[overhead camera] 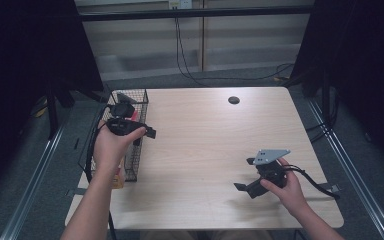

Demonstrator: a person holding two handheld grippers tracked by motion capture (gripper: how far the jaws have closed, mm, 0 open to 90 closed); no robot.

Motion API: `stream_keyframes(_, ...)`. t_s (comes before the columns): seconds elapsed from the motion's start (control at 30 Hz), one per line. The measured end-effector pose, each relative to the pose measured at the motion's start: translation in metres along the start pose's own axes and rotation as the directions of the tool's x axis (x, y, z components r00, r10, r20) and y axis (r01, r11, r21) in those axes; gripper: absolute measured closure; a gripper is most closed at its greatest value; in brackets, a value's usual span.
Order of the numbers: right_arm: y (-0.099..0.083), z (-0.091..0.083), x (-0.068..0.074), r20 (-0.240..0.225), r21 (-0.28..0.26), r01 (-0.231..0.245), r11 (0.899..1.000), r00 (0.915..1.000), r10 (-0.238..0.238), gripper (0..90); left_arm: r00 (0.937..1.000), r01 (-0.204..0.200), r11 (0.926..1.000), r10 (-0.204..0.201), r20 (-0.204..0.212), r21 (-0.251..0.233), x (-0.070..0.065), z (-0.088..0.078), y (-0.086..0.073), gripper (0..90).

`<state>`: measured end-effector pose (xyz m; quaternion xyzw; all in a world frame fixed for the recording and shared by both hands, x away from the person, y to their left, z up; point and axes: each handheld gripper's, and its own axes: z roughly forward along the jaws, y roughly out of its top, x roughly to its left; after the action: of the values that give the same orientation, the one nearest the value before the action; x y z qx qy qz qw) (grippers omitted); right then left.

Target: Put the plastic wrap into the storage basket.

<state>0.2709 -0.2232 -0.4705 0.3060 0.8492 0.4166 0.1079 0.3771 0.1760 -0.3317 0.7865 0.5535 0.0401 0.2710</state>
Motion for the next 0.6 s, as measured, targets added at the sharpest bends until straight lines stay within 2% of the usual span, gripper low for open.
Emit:
stream_keyframes(0.1, 0.0, 0.0, 0.0, 0.0, 0.001, 0.001, 1.0, 1.0, -0.001, 0.0, 0.9998, -0.011, 0.9999, 0.011, 0.014, 0.006, -0.003, 0.003, -0.001, 25.1)
stream_keyframes(0.6, 0.001, -0.001, -0.002, -0.004, -0.002, 0.006, 1.0, 1.0, -0.006, 0.0, 0.9963, -0.058, 0.998, 0.06, 0.062, -0.027, -0.025, 0.017, -0.01, 24.6)
